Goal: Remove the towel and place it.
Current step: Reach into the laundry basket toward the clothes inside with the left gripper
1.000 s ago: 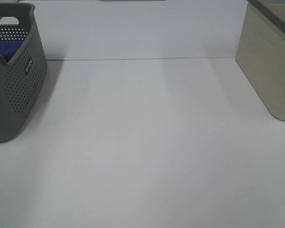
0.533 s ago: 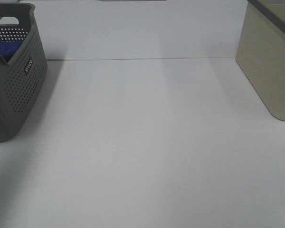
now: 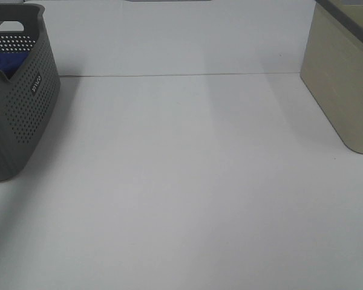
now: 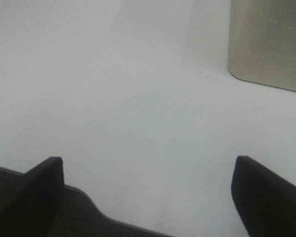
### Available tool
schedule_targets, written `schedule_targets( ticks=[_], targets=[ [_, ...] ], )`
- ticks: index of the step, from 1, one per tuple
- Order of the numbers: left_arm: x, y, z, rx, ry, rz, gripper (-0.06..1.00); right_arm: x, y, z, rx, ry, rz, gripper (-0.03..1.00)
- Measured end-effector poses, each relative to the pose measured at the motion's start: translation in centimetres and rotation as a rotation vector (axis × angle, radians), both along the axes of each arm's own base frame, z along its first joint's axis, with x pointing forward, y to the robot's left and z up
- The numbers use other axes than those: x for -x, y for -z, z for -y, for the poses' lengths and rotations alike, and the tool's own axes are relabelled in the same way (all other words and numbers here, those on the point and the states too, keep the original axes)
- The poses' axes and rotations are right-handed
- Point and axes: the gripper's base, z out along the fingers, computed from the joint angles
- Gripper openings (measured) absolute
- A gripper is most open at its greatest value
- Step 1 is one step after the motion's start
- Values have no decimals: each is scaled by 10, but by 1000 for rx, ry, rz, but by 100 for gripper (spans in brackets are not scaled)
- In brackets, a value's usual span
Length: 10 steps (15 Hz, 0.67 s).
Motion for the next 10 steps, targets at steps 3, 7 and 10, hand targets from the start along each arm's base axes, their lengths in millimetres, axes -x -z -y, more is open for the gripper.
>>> schedule_targets(
  ticks=[3, 7, 10],
  targets=[
    [-34, 57, -14, 0, 1, -33, 94, 0, 0, 0, 0, 0, 0, 89],
    [-49, 99, -42, -13, 5, -52, 94, 0, 0, 0, 0, 0, 0, 89],
    [-54, 106, -42, -7, 17, -34, 94, 0, 0, 0, 0, 0, 0, 89]
  ],
)
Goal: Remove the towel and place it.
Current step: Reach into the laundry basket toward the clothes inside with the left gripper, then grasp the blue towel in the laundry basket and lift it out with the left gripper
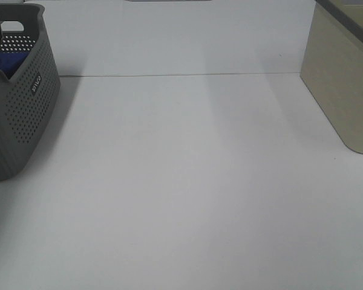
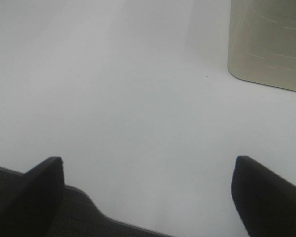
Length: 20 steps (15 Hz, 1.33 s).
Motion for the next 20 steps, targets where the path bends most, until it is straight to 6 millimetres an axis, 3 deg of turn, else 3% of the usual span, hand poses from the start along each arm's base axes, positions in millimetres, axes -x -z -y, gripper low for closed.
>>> schedule_targets(
  ticks=[3, 5, 10, 15, 18, 20],
  targets=[
    [-3, 8, 2, 26, 2, 2, 93, 0, 0, 0, -1, -1, 0, 89],
    [-3, 9, 3, 42, -2, 2, 85, 0, 0, 0, -1, -1, 0, 89],
    [-3, 9, 3, 43, -4, 4, 27, 0, 0, 0, -1, -1, 0, 89],
    [-3, 9, 3, 44, -5, 5, 22, 0, 0, 0, -1, -1, 0, 89],
    [-3, 8, 2, 28, -1, 3, 1, 0, 0, 0, -1, -1, 0, 89],
    [-3, 8, 2, 24, 0, 4, 0, 0, 0, 0, -1, -1, 0, 89]
  ],
)
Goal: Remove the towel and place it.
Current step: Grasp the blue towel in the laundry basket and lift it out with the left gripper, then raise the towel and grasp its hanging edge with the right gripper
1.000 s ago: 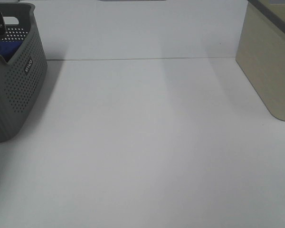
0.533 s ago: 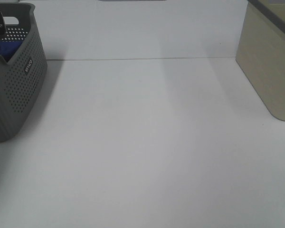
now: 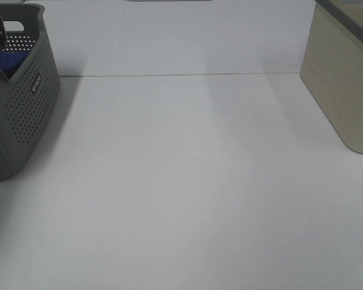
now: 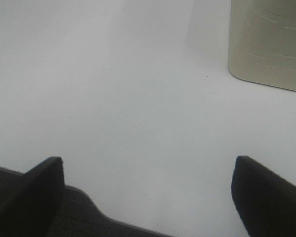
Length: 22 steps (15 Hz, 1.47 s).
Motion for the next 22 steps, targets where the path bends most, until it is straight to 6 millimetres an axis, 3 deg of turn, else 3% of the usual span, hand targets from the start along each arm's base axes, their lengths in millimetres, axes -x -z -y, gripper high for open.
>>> schedule_targets(
  ticks=[3, 5, 6, 7, 12, 17, 22],
  targets=[
    [4, -13, 0, -2, -4, 8, 0, 0, 0, 0, 0, 0, 0, 89],
    [12, -38, 2, -8, -9, 26, 0, 0, 0, 0, 0, 0, 0, 89],
    [19, -57, 2, -8, -26, 45, 0, 0, 0, 0, 0, 0, 0, 89],
    [37, -97, 3, 0, -79, 105, 0, 0, 0, 0, 0, 0, 0, 89],
    [87, -189, 9, 24, -185, 310, 0, 0, 0, 0, 0, 0, 0, 89],
    [136, -257, 43, 38, -111, 498, 0, 0, 0, 0, 0, 0, 0, 89],
    [178, -302, 90, -70, 26, 663, 0, 1, -2, -8, -53, -70, 12, 89]
  ],
)
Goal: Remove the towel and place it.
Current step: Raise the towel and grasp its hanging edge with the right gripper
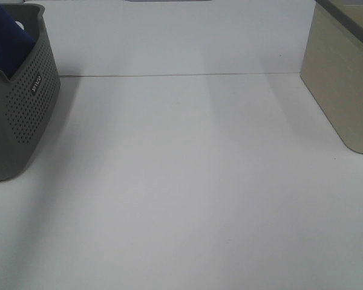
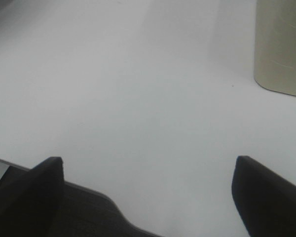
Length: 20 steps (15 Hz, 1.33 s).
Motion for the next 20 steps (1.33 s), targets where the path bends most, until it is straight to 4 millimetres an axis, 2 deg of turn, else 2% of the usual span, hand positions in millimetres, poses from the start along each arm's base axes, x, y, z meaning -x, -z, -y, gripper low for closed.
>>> schedule_targets(
  ticks=[4, 7, 12, 13, 15, 17, 20],
  targets=[
    [41, -33, 31, -93, 102, 148, 0, -5, -10, -14, -4, -197, 69, 89],
    [60, -42, 56, -97, 209, 188, 0, -23, -20, -26, -43, -352, 92, 89],
    [88, -44, 118, -94, 497, 229, 0, -77, -26, -38, -70, -602, 90, 87],
    [100, -48, 139, -78, 612, 284, 0, -102, -24, -42, -98, -679, 122, 87],
    [108, -52, 155, -38, 702, 333, 0, -127, -21, -45, -172, -719, 150, 87],
    [109, -49, 166, -23, 745, 334, 0, -143, -17, -47, -217, -751, 180, 87],
    [102, -34, 192, -87, 813, 301, 0, -176, -8, -49, -300, -783, 213, 87]
  ],
)
